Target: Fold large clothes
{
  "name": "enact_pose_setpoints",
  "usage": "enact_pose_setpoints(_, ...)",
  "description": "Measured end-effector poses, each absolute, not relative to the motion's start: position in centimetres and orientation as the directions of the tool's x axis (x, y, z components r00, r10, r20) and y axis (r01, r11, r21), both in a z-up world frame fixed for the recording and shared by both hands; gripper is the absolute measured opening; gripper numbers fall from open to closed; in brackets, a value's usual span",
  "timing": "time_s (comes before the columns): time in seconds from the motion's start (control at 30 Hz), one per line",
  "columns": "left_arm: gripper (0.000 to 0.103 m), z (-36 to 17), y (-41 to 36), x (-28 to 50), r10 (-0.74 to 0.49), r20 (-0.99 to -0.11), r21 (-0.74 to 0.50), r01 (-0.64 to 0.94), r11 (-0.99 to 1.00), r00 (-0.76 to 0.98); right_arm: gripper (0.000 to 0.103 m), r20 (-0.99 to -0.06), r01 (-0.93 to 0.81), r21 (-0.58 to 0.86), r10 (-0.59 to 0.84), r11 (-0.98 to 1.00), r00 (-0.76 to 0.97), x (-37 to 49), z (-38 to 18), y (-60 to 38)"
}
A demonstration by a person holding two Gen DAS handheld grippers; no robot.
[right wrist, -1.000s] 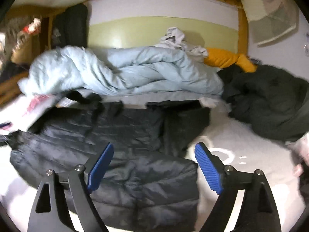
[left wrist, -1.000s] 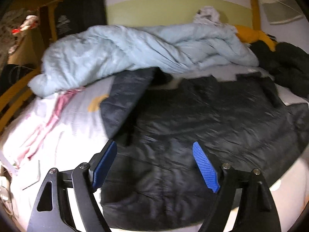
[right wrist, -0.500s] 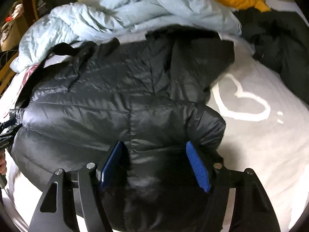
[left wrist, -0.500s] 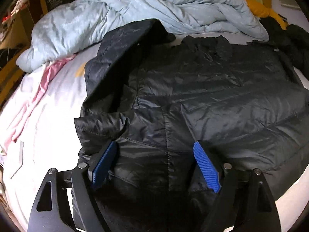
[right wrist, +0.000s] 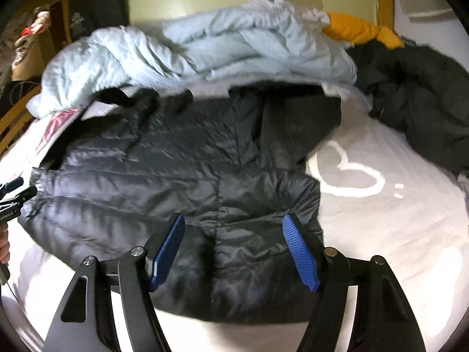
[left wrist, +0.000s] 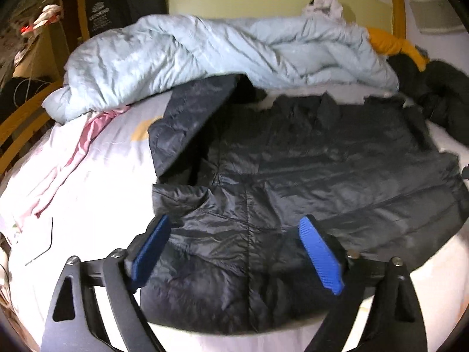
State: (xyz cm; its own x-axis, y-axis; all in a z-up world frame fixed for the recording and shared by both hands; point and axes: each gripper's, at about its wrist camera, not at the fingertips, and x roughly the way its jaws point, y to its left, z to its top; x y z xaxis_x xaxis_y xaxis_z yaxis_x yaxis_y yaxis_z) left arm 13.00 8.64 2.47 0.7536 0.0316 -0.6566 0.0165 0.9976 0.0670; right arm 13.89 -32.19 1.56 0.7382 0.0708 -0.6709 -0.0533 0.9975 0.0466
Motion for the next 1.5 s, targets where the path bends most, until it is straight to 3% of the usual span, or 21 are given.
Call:
enact_pose_setpoints(0.07, 0.101, 3.5, 8.7, 12.2, 0.02, -0.645, 0.041, 0.008, 0.999, 0.764, 0.081, -0.641, -0.071, 0.042, 0.081, 0.997, 0.763, 12.6, 2.8, -31.9)
enact_pose_setpoints(0.23, 0.103, 4.3, 8.2, 11.9, -0.007, -0.657, 0.022, 0.028, 0.999, 0.754, 0.085, -0.601, -0.103, 0.029, 0.1, 0.994, 0.793, 10.4, 4.7, -31.5)
enact_pose_setpoints(0.47, 0.103, 3.9, 8.5, 11.3, -0.023, -0.676, -0.006, 0.025, 1.0, 0.737, 0.086, -0.606, -0.078, -0.003, 0.06, 0.997, 0.793, 9.9, 4.7, -31.6)
enact_pose_setpoints(0.8, 0.103, 4.5, 9.4, 11.0, 0.006, -0.636, 0.023, 0.011, 1.0, 0.771, 0.087, -0.6, 0.003, 0.013, 0.006, 1.0, 0.8, 10.8, 4.3, -33.5)
enact_pose_setpoints(1.0, 0.103, 3.0, 10.5, 11.9, 0.007, -0.642, -0.008, -0.016, 1.0, 0.767, 0.087, -0.668, 0.079, 0.029, -0.04, 0.996, 0.744, 12.7, 2.4, -36.4)
enact_pose_setpoints(1.13, 0.103, 0.7, 12.0, 13.5, 0.035, -0.713, -0.031, -0.081, 0.996, 0.7, 0.087, -0.786, 0.053, 0.048, 0.005, 0.997, 0.619, 14.7, -0.7, -37.8)
enact_pose_setpoints(1.27, 0.102, -1.7, 13.8, 15.0, 0.068, -0.778, -0.029, -0.143, 0.989, 0.624, 0.087, -0.818, 0.012, 0.048, 0.032, 0.999, 0.574, 15.3, -2.5, -37.8)
enact_pose_setpoints(1.37, 0.102, -3.6, 15.3, 16.0, -0.005, -0.825, -0.096, -0.131, 0.987, 0.565, 0.087, -0.835, 0.002, 0.047, 0.038, 0.999, 0.55, 15.7, -3.5, -37.6)
enact_pose_setpoints(1.5, 0.101, -4.6, 16.8, 16.4, -0.126, -0.842, -0.227, -0.132, 0.965, 0.525, 0.087, -0.844, 0.007, 0.169, 0.141, 0.986, 0.517, 16.0, -4.3, -37.8)
